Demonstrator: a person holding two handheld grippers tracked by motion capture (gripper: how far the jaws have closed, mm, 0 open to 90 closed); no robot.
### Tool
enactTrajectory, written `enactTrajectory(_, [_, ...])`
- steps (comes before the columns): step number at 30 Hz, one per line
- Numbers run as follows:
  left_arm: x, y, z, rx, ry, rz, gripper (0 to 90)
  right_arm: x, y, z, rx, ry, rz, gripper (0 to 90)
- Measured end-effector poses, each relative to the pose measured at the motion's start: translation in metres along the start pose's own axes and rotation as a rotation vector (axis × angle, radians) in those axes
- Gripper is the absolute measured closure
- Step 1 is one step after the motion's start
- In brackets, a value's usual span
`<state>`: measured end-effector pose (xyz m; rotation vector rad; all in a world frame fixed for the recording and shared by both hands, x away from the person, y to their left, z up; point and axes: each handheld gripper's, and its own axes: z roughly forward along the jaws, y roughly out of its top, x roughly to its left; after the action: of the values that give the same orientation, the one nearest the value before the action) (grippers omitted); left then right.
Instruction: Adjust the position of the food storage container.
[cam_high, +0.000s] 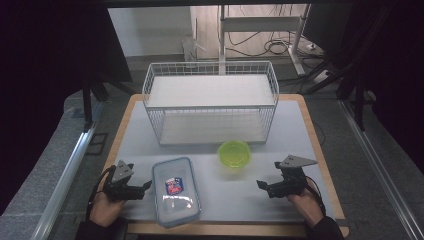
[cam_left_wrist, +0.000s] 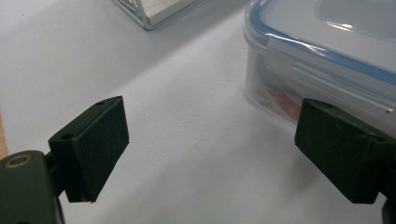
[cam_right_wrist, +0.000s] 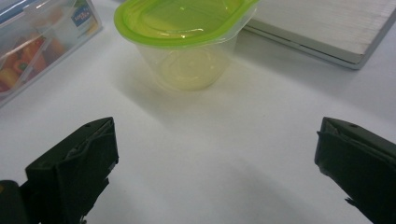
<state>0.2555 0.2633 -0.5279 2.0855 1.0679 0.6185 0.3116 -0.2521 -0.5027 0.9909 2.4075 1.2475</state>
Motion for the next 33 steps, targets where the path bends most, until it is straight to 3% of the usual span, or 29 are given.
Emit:
enactTrajectory(5, [0.002, -0.001, 0.0, 0.002, -0.008, -0.027, 9.0, 0.001, 0.0, 0.002, 0.005, 0.006, 0.003, 0.0])
enactTrajectory(8, [0.006, -0.002, 0.0, -0.01, -0.03, -0.069, 9.0, -0.002, 0.0, 0.003, 0.0, -0.007, 0.038, 0.0])
enactTrajectory(13, [0.005, -0.002, 0.001, -0.004, -0.027, -0.063, 9.1, -0.004, -0.001, 0.007, 0.017, -0.03, 0.05, 0.0])
enactTrajectory(24, [0.005, -0.002, 0.001, -0.001, -0.019, -0.062, 9.2, -0.002, 0.006, 0.006, 0.04, -0.029, 0.013, 0.4])
enactTrajectory(27, [0.004, -0.002, 0.002, 0.003, -0.024, -0.06, 9.3, -0.001, 0.008, 0.006, 0.047, -0.033, 0.002, 3.7])
enactTrajectory(32, [0.004, -0.001, 0.001, -0.001, -0.023, -0.053, 9.3, 0.001, 0.017, 0.003, 0.047, -0.025, 0.008, 23.7])
enactTrajectory(33, [0.004, -0.001, 0.001, -0.001, -0.023, -0.053, 9.3, 0.001, 0.017, 0.003, 0.047, -0.025, 0.008, 23.7])
